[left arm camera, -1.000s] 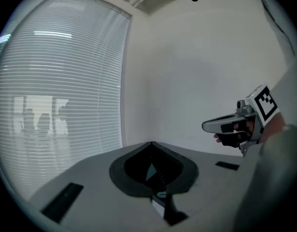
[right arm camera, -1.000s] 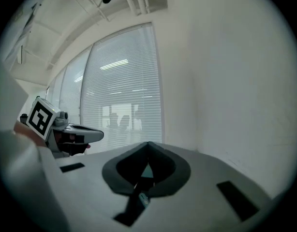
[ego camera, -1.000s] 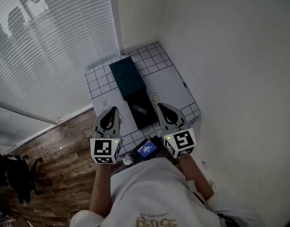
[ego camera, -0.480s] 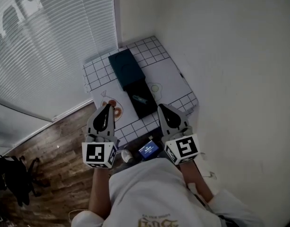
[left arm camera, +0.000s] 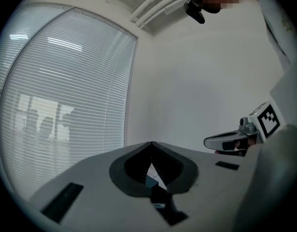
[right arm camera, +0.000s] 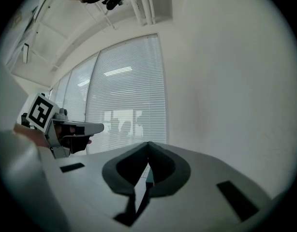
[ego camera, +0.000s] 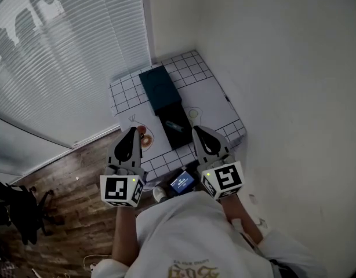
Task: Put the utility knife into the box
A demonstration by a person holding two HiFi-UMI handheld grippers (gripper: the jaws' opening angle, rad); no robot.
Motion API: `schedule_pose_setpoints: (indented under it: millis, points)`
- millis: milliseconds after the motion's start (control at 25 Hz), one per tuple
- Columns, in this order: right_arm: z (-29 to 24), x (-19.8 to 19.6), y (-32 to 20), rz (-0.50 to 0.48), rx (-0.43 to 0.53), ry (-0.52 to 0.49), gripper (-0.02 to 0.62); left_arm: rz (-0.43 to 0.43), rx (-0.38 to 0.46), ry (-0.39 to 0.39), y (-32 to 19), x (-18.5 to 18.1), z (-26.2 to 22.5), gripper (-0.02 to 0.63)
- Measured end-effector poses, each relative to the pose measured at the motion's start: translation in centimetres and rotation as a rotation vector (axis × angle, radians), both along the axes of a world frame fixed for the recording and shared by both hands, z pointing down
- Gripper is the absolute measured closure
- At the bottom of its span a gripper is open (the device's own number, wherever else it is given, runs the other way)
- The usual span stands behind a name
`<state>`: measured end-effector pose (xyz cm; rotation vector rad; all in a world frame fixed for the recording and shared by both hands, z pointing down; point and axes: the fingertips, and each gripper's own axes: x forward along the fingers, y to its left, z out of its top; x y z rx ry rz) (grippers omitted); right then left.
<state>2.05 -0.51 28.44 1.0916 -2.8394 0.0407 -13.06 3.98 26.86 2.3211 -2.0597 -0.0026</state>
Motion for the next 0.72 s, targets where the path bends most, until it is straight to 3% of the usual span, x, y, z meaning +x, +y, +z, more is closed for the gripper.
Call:
schedule_pose_setpoints:
  millis: [720]
  points:
    - [0.3, 0.3, -1.7, 0.004, 0.019, 0.026, 0.589, 0.025, -0.013, -0.005, -1.3, 0.3, 0.8, 0.598]
